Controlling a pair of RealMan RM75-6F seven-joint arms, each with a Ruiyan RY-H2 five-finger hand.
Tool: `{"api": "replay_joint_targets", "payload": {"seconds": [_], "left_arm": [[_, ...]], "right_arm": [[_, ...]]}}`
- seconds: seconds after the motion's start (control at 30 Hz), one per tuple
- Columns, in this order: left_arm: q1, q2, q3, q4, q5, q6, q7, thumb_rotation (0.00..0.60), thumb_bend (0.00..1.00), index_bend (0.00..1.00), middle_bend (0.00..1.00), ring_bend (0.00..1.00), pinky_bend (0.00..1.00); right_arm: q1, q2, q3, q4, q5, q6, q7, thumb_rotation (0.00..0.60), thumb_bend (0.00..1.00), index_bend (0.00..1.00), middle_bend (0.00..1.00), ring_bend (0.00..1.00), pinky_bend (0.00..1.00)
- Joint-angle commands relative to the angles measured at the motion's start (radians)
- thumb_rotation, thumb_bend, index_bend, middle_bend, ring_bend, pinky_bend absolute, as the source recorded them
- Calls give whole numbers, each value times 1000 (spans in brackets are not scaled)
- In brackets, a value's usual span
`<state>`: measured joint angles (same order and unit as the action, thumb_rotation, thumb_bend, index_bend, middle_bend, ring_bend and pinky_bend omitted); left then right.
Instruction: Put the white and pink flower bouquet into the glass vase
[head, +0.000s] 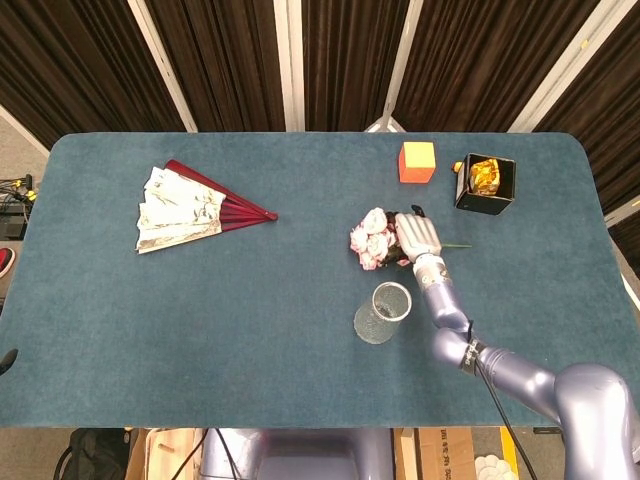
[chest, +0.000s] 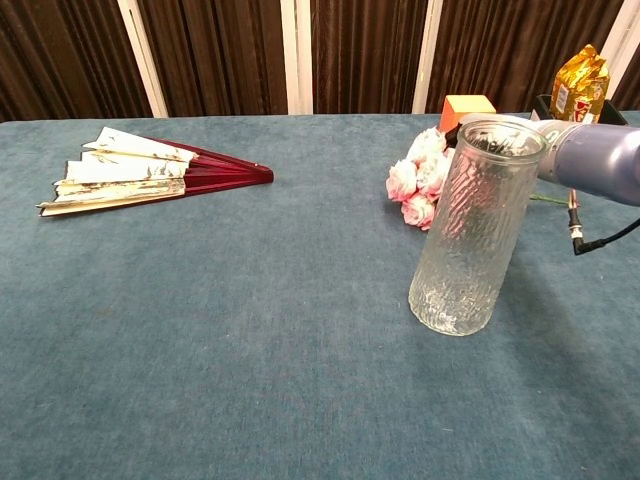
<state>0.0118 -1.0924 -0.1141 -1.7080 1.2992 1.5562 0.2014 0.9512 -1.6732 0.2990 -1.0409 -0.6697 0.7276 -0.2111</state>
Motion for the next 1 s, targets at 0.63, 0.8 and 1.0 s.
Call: {"api": "replay_joint_targets", "payload": {"seconds": [0.63,0.8,1.0], "left_arm": [[4,11,8,-7,11,3,-19,600,249,110,0,0,30],[5,17,9,-5,12,0,-34,600,249,110,0,0,30],[2,21,9,-5,11,-7,-45,600,249,110,0,0,30]], "right_arm": [[-36,47,40,-82,-47,32,54,600,498,638,572,562,169],[-62,103,83,-137,-40,4,135,600,497,638,571,561,169],[-114,216,162,-236,-51,-19,271,600,498,638,571,561,169]]}}
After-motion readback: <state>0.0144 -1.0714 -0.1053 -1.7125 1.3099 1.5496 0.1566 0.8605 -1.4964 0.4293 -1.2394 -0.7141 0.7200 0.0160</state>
